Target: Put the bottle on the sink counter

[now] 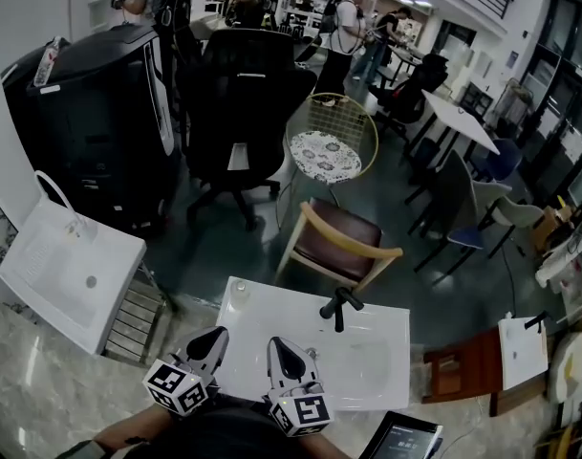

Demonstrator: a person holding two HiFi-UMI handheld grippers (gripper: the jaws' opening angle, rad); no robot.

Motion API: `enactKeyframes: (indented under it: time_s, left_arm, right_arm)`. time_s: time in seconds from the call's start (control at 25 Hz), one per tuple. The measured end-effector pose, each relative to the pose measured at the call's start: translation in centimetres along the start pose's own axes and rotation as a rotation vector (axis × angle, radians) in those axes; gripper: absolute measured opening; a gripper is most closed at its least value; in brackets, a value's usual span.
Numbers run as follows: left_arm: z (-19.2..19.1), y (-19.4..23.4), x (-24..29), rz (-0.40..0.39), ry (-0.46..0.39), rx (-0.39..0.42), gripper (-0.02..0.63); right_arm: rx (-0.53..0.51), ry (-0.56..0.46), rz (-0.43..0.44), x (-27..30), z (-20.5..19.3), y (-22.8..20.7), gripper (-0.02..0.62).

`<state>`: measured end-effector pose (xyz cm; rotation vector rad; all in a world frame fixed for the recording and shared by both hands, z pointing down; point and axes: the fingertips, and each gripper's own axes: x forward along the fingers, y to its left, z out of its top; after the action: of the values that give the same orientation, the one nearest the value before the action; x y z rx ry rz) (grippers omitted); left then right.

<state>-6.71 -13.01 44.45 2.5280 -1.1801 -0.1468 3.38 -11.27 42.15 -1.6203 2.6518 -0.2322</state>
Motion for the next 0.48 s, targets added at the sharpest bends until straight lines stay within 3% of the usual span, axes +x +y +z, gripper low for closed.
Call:
enactKeyframes:
  time_s: [0.48]
  left_arm:
    - [-0.13, 0.41, 0.71, -0.016, 0.023, -0.004, 0.003]
  right_arm:
    - [0.005, 0.007, -0.011, 0.53, -0.02, -0.02, -0.005]
